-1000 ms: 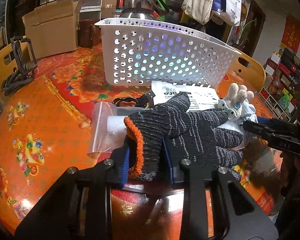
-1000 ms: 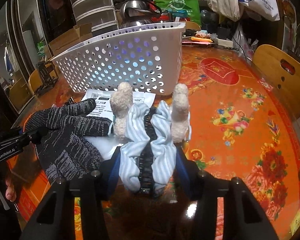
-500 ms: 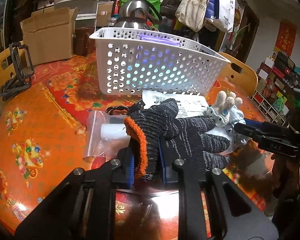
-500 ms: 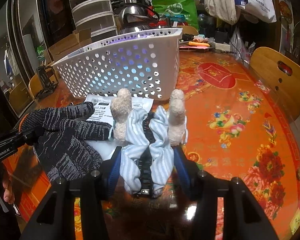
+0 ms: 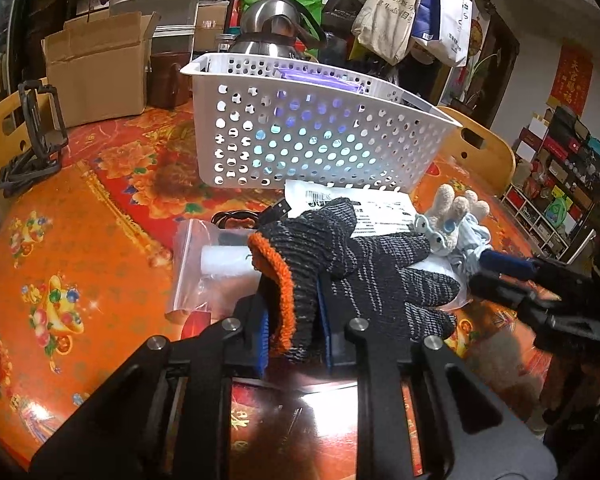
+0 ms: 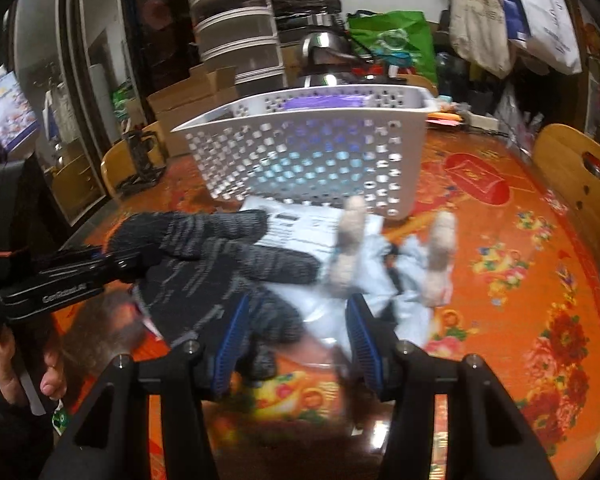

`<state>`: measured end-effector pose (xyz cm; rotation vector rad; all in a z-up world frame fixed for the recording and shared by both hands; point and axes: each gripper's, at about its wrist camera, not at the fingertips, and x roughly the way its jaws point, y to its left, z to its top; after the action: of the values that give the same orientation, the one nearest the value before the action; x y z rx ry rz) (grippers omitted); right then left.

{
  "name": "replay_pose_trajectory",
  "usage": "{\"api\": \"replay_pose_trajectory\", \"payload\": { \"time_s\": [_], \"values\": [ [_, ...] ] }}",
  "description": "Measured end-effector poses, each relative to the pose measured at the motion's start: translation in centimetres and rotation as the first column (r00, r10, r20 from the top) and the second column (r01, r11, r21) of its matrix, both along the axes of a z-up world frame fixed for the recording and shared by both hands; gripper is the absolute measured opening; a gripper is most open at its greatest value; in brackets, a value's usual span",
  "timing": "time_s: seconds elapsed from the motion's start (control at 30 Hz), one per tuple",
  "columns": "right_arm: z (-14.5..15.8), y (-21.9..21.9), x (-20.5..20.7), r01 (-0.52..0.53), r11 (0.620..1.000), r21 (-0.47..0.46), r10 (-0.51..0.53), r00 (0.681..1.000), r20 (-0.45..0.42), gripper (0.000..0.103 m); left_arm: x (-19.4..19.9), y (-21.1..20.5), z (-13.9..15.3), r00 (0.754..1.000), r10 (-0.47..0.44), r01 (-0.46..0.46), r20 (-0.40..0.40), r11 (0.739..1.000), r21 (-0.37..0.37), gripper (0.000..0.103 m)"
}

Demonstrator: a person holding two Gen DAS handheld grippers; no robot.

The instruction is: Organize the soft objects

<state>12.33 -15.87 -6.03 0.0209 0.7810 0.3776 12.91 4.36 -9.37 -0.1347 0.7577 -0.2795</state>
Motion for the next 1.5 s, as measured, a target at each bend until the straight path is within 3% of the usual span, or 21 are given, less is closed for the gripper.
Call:
{"api": "replay_pose_trajectory", "payload": {
  "time_s": [0.2, 0.33, 0.4, 0.57, 0.83, 1.13, 1.37, 1.5],
  "values": [
    [-2.3, 1.9, 1.3, -0.034, 0.999, -0.039, 0.031, 0.996, -0.086, 0.048, 0.2, 0.1, -0.4, 1.000, -0.001, 0.001, -0.009, 1.000, 0.005, 0.018],
    [-2.8, 2.1, 1.5, -0.044, 0.998, -0.038, 0.039, 0.992, -0.117, 0.032, 0.4, 0.0, -0.9, 1.000, -0.001, 0.002, -0.023, 1.000, 0.007, 0.018],
    [-3.1, 2.0, 1.8, -0.047, 0.998, -0.032, 0.042, 0.989, -0.139, 0.015, 0.4, -0.1, -1.0, 1.000, -0.001, 0.001, -0.028, 1.000, 0.010, 0.018],
    [-2.5, 1.7, 1.3, -0.042, 0.998, -0.040, 0.038, 0.993, -0.113, 0.006, 0.1, 0.3, -0.5, 1.000, 0.002, -0.002, -0.012, 1.000, -0.013, 0.017],
    [1.5, 1.5, 0.3, -0.060, 0.997, -0.047, 0.060, 0.998, 0.005, 0.005, -1.6, 0.0, 2.9, 0.998, -0.001, 0.001, 0.067, 1.000, -0.001, 0.017],
    [7.1, 0.9, 0.5, -0.078, 0.996, -0.049, 0.083, 0.991, 0.108, 0.005, -1.9, -0.1, 8.7, 0.988, -0.011, 0.012, 0.153, 1.000, -0.002, 0.017],
    [13.7, 0.4, 3.7, -0.050, 0.995, -0.081, 0.066, 0.977, 0.203, 0.005, 0.2, -1.2, 15.1, 0.972, -0.028, 0.027, 0.232, 1.000, 0.009, 0.017],
    [16.3, 0.1, 7.1, -0.035, 0.995, -0.091, 0.054, 0.975, 0.216, 0.005, 3.3, -2.0, 18.2, 0.968, -0.022, 0.022, 0.251, 1.000, 0.005, 0.017]
  ]
}}
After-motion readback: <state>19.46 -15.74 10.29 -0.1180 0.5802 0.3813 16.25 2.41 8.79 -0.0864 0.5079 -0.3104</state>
